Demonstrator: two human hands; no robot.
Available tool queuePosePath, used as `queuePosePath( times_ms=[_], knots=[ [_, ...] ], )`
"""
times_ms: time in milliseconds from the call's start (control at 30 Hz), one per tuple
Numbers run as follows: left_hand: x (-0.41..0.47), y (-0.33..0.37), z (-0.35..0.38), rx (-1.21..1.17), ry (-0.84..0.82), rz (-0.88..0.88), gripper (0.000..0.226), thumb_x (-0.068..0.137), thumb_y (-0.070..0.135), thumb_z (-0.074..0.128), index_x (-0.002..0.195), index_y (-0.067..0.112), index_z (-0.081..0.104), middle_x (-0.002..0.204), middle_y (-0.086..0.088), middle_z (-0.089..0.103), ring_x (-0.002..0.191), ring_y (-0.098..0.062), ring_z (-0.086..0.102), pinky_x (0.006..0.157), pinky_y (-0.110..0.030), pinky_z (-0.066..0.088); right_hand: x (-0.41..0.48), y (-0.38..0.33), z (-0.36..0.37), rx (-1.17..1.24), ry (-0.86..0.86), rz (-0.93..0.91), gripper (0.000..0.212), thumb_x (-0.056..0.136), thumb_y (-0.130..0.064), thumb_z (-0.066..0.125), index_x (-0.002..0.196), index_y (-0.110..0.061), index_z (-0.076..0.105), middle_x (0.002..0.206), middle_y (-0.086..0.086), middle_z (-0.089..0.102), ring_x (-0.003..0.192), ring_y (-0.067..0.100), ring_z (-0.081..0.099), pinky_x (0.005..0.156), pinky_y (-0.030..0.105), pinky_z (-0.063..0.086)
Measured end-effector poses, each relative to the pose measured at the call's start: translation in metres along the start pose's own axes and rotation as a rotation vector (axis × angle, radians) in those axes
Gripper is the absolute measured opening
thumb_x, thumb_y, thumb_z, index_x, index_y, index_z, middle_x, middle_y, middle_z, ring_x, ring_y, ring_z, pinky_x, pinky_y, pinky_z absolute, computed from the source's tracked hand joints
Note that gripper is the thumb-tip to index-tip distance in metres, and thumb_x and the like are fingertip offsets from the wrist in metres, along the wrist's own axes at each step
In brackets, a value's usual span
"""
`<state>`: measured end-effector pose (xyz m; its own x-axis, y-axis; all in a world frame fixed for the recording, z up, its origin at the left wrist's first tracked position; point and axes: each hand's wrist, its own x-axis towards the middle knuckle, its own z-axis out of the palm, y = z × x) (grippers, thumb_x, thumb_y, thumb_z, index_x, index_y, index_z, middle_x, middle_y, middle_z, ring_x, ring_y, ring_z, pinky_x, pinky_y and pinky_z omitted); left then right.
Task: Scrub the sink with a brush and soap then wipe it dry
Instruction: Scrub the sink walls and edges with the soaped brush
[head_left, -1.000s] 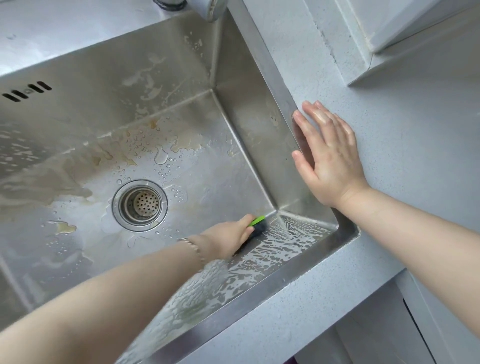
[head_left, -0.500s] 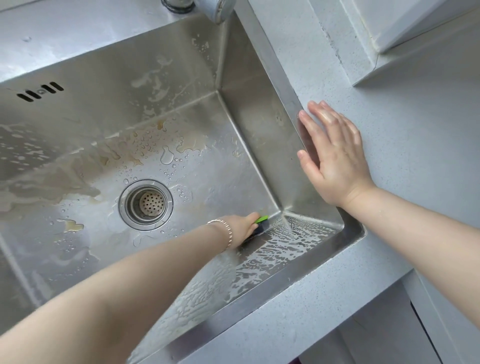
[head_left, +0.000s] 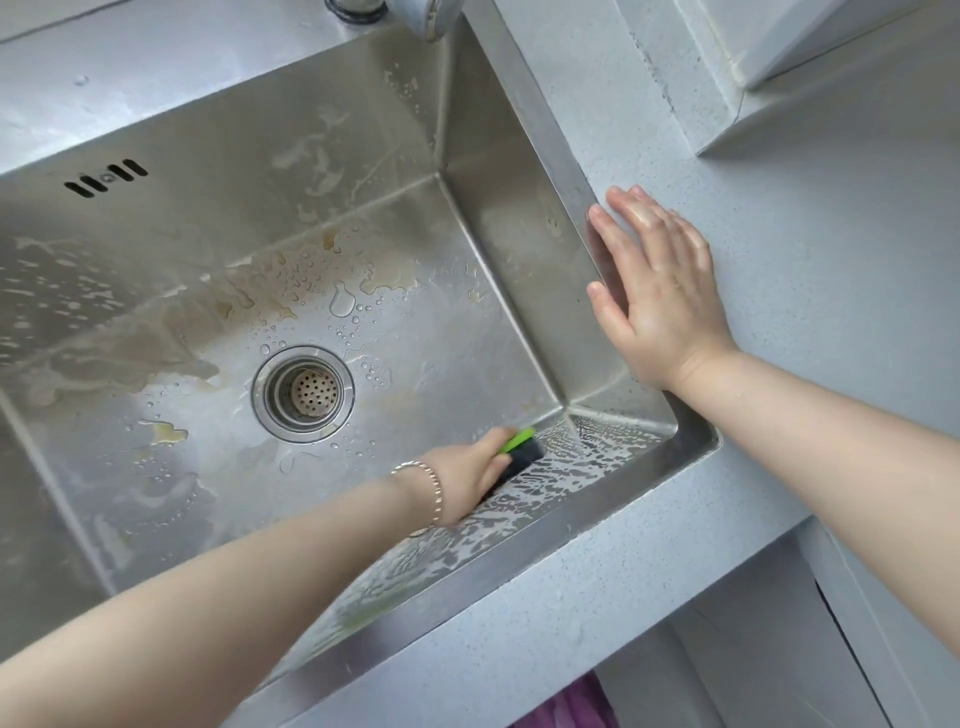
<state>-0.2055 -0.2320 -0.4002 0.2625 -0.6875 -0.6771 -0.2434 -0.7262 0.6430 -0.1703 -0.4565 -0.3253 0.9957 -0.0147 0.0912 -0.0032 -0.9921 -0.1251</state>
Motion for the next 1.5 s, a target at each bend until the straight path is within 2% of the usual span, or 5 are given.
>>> queuePosePath(
  times_ms=[233, 700, 867, 1333, 1500],
  knots=[
    [-0.020, -0.035, 0.001, 0.054, -0.121, -0.231, 0.040, 0.101, 0.030, 0.023, 0.140, 0.020, 0.024, 0.112, -0.018, 0.059, 0.102, -0.031, 0.057, 0.088, -0.031, 0.041, 0.000, -0.001, 0.000, 0.003, 0.018, -0.005, 0.055, 0.086, -0.028, 0.040, 0.137, -0.007, 0.044, 0.143, 0.014, 0.042, 0.134, 0.028, 0.033, 0.111, 0.035, 0.012],
    [0.031, 0.040, -0.008, -0.046, 0.018, 0.122, 0.042, 0.100, 0.034, 0.024, 0.140, 0.023, 0.021, 0.102, -0.019, 0.061, 0.089, -0.031, 0.060, 0.084, -0.035, 0.046, 0.000, 0.001, 0.003, -0.009, 0.040, -0.026, 0.056, 0.085, -0.028, 0.041, 0.136, -0.006, 0.044, 0.143, 0.015, 0.042, 0.134, 0.028, 0.033, 0.111, 0.035, 0.013],
    [0.039, 0.001, -0.002, 0.043, -0.095, -0.184, 0.036, 0.101, 0.033, 0.023, 0.133, 0.019, 0.027, 0.107, -0.020, 0.060, 0.094, -0.034, 0.059, 0.084, -0.037, 0.044, 0.001, 0.001, 0.002, -0.009, 0.047, -0.032, 0.056, 0.086, -0.028, 0.040, 0.136, -0.006, 0.044, 0.143, 0.015, 0.043, 0.134, 0.027, 0.032, 0.111, 0.035, 0.011],
    [0.031, 0.037, -0.012, 0.029, -0.040, -0.012, 0.038, 0.100, 0.035, 0.024, 0.137, 0.025, 0.020, 0.097, -0.017, 0.061, 0.084, -0.033, 0.059, 0.081, -0.039, 0.048, 0.003, 0.002, 0.002, -0.014, 0.034, -0.062, 0.055, 0.084, -0.027, 0.040, 0.134, -0.005, 0.046, 0.140, 0.016, 0.045, 0.133, 0.025, 0.031, 0.109, 0.039, 0.017],
    [0.016, 0.015, -0.018, 0.199, -0.188, -0.412, 0.038, 0.096, 0.013, 0.042, 0.132, 0.009, 0.029, 0.115, -0.017, 0.057, 0.099, -0.034, 0.058, 0.081, -0.041, 0.045, 0.003, -0.001, -0.001, -0.014, 0.021, -0.055, 0.054, 0.082, -0.027, 0.039, 0.131, -0.004, 0.046, 0.136, 0.019, 0.048, 0.130, 0.025, 0.030, 0.107, 0.041, 0.018]
  ],
)
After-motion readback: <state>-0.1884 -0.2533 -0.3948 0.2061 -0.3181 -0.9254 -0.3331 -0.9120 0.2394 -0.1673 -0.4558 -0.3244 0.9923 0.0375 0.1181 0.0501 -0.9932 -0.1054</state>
